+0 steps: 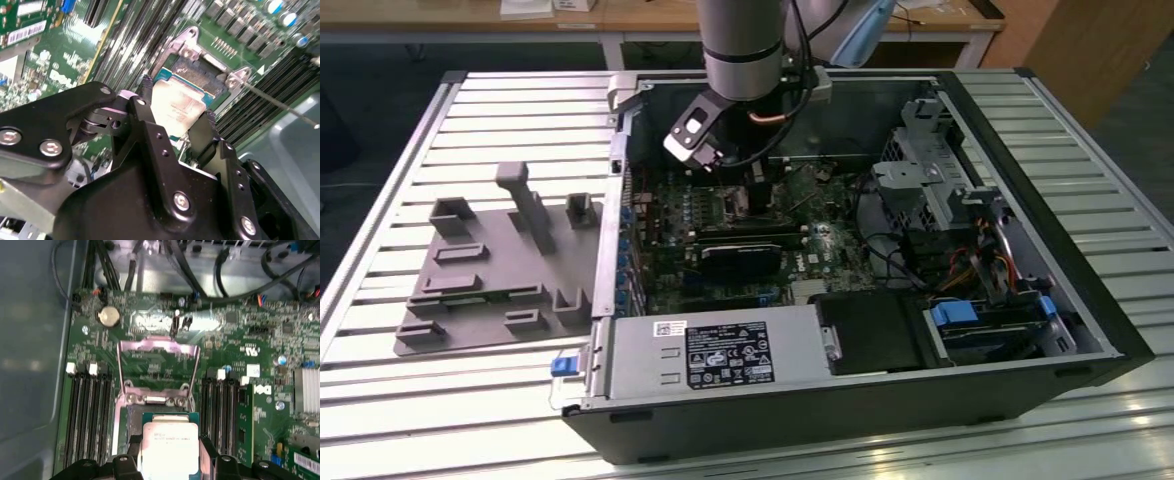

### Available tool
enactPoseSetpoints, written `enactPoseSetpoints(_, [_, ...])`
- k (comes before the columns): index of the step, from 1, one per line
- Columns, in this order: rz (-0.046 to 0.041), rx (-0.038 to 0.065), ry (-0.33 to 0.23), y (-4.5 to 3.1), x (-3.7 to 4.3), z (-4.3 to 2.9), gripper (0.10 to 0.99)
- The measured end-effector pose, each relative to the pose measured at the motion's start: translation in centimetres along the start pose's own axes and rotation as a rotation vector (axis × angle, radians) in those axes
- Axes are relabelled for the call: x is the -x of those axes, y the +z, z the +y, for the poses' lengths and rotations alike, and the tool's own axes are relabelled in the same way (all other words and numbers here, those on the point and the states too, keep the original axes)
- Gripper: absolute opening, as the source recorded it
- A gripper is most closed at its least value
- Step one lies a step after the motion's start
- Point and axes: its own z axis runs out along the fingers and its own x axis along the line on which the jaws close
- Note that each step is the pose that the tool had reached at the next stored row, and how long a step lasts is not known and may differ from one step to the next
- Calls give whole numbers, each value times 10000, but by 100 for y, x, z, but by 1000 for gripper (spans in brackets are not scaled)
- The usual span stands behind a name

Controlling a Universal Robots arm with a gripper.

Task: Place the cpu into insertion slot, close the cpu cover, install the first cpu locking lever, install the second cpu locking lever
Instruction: 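Place the cpu into insertion slot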

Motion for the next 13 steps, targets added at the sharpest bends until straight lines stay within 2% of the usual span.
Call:
enactPoseSetpoints(1, [0,-73,0,0,0,0,537])
enactPoseSetpoints(4, [1,-109,0,-1,0,0,537])
enactPoseSetpoints(13, [-7,-118,247,26,-11,9,537])
